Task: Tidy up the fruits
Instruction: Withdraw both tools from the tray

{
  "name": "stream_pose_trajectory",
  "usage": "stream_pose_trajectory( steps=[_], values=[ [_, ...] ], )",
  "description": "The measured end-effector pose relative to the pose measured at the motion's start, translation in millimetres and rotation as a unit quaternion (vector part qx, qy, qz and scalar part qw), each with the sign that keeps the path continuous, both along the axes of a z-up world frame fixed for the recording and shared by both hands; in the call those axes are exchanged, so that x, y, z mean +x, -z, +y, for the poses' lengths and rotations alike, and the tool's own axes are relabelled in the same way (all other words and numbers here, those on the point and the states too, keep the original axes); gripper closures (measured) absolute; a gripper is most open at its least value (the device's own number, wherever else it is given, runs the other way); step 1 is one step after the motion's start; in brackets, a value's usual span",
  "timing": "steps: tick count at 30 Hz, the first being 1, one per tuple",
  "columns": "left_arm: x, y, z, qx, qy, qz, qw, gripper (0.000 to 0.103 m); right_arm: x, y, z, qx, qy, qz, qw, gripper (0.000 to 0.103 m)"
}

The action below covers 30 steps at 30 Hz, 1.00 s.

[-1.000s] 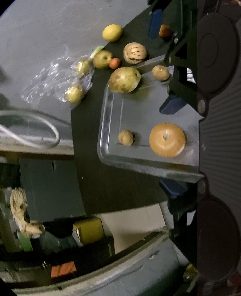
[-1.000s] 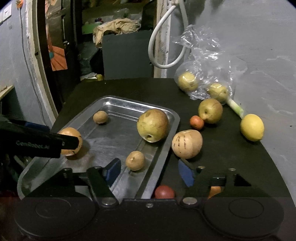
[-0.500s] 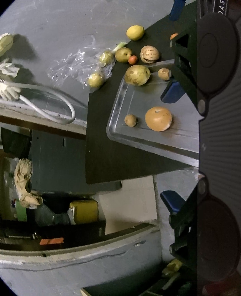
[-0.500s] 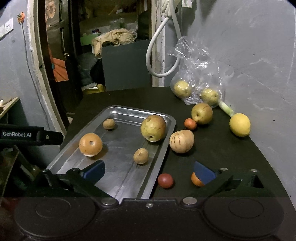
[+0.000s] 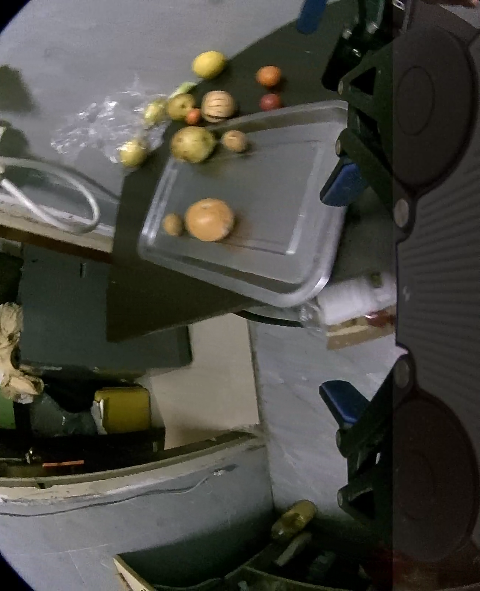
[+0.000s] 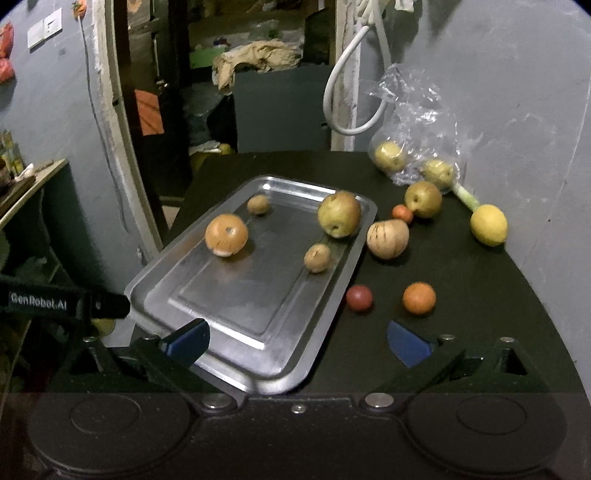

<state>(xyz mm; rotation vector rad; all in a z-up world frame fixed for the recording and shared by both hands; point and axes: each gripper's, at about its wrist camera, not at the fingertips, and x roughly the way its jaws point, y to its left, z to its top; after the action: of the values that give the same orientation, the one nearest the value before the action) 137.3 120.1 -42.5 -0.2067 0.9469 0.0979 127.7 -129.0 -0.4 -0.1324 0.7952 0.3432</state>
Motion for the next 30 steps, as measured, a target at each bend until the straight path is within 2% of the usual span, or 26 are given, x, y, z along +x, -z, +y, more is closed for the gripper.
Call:
stream_pose_trajectory(
  steps=[7,12,17,23,30],
  values=[
    [-17.4,7.6,-19.7,0.012,0.044,0.019,0.9988,0.001,-17.1,8.5,-15.1,-0.008,-0.006,0.042,0.999,0.001],
    [-21.5,13.4,-42.7,0.009,0.084,0.034,0.9958,0.001,-21.7,15.0,-33.4,-0.010,0.021,0.067,0.997,0.001],
    [-23.5,14.9,-68.9,0.002,0.132,0.038,0.9905,0.001,-23.2,17.3,-52.3,-0.022,0.058,0.072,0.995,0.001],
    [-23.1,11.7,-105.5,0.021,0.188,0.026,0.9817,0.001,-20.7,17.7,-78.4,-0.028,0.103,0.067,0.992,0.001],
    [-16.1,4.4,-132.8,0.050,0.225,-0.003,0.9732,0.001,-12.1,18.6,-100.7,-0.026,0.139,0.059,0.988,0.001]
  ],
)
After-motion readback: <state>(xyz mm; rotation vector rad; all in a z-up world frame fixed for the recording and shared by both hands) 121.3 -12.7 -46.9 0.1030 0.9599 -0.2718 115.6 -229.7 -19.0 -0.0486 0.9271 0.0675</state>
